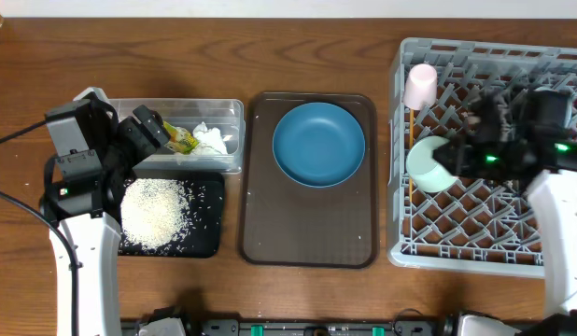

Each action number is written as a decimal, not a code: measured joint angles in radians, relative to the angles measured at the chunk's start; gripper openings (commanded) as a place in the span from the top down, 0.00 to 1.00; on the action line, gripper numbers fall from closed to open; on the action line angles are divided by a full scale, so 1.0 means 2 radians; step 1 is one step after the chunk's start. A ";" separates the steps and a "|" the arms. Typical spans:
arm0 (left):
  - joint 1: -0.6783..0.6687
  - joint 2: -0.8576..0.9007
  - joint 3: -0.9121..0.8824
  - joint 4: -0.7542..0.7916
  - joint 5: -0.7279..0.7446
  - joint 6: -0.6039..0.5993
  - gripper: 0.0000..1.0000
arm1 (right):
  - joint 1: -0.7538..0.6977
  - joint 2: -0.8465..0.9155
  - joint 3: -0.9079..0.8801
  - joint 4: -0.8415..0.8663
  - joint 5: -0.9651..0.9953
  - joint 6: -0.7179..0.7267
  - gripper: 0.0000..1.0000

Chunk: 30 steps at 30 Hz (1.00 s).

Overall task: Sort waste into correct bins and load items into the dishwasher rack
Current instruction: 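Release the green bowl upright in the rack and raise right gripper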

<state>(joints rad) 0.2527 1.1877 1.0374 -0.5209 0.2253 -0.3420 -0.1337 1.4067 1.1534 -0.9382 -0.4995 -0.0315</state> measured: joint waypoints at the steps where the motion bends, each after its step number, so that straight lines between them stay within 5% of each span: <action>1: 0.000 0.000 0.000 0.000 0.000 0.000 0.05 | 0.016 0.003 0.000 0.004 0.025 0.005 0.86; 15: 0.000 0.000 0.000 0.000 0.000 0.000 0.05 | 0.051 0.055 0.000 -0.007 0.255 0.107 0.86; 30: 0.000 0.000 0.000 0.000 0.000 0.000 0.05 | 0.084 0.053 0.002 0.050 0.169 0.127 0.73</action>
<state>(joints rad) 0.2527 1.1877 1.0374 -0.5209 0.2253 -0.3420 0.0338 1.5135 1.1572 -0.8383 -0.1608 0.2218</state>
